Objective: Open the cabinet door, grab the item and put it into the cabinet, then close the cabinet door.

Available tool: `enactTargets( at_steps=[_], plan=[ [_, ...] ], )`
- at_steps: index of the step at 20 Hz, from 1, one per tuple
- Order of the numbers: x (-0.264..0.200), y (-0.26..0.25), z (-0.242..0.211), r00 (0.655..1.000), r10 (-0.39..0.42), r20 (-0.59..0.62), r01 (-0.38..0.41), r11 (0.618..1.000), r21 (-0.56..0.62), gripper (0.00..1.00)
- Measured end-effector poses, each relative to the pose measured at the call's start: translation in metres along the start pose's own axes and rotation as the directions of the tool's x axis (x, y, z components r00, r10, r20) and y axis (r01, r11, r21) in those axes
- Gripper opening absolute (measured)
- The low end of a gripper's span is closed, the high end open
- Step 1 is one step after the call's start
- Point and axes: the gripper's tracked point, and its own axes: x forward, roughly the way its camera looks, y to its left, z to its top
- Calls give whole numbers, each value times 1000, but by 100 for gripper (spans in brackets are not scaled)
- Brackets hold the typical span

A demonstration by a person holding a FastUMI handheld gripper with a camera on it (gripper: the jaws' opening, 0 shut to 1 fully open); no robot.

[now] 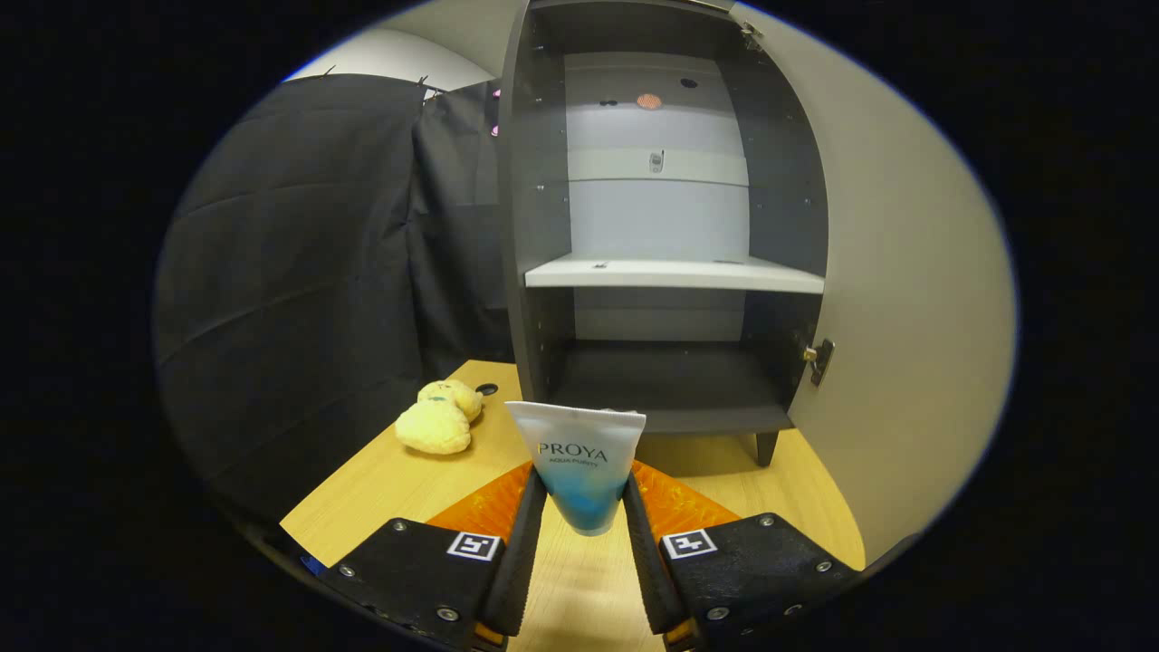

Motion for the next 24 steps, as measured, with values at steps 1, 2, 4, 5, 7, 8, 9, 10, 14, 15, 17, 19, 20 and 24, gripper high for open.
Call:
enactTargets(
  at_steps=[1, 2, 4, 5, 7, 8, 9, 10, 14, 15, 17, 19, 20, 24],
  plan=[
    [0, -5, 12, 1000, 0, 11, 1, 1000, -2, 51],
    [3, -9, 23, 1000, 1, 19, -1, 1000, -5, 51],
    [5, -15, 45, 999, 11, 33, -10, 1000, -7, 51],
    [6, -19, 57, 999, 13, 38, -13, 1000, -7, 51],
    [9, -25, 80, 999, 21, 45, -21, 1000, -2, 51],
    [13, -27, 89, 999, 30, 45, -30, 1000, -1, 51],
    [15, -30, 101, 998, 35, 52, -35, 999, 0, 51],
    [17, -34, 113, 998, 35, 60, -35, 999, 1, 51],
    [30, -46, 156, 995, 45, 94, -49, 998, 39, 51],
    [32, -50, 168, 994, 40, 106, -46, 998, 51, 51],
    [40, -54, 187, 991, 43, 126, -52, 996, 69, 51],
    [50, -57, 207, 988, 53, 146, -65, 995, 80, 51],
    [52, -59, 214, 987, 54, 149, -66, 995, 79, 51],
    [87, -65, 233, 991, 62, 120, -71, 995, 75, 50]
  ],
)
